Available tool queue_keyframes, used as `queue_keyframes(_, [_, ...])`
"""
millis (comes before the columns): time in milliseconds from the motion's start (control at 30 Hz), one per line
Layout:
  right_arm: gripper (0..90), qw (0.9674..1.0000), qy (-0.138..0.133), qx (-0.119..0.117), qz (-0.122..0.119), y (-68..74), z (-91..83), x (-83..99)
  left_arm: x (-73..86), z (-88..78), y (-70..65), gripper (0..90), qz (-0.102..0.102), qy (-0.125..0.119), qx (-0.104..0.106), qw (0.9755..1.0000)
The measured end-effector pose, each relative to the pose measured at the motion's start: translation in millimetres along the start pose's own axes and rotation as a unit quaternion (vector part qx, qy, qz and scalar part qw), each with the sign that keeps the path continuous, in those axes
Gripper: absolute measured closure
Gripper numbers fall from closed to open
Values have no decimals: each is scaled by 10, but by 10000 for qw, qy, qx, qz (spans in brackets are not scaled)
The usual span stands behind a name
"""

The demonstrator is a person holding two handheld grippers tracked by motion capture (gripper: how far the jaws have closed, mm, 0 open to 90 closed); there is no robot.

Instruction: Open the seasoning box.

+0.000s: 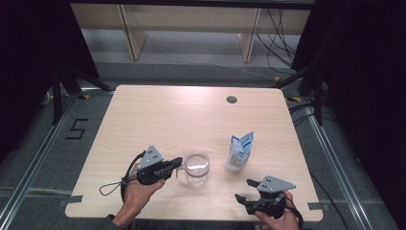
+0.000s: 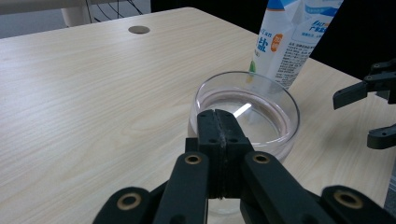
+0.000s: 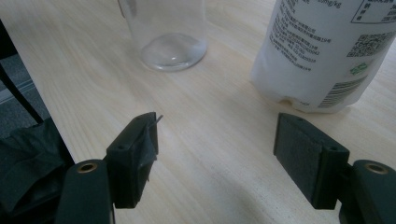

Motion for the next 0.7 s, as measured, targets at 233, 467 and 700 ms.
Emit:
queue_keyframes(233, [339, 9999, -37, 1, -130, 3, 22, -24, 32, 5, 24, 892, -110, -60, -22, 9999])
queue_keyframes(467, [409, 9993, -176, 48, -327, 28, 53, -101, 39, 9, 23, 889, -181, -136, 40, 9997])
queue_keyframes(700, [491, 9986, -295, -73, -425, 81, 145, -208, 48, 4, 31, 884, -151, -151, 16, 9998])
Point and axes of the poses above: each handheld gripper's, and its own axes: z roughly forward along the jaws, x roughly out of its underside, y roughly to its left, the point moved 9 cm from there along z, roughly forward along the jaws, and after that the axes turned 2 degrees about z, right-handed, at the moved point
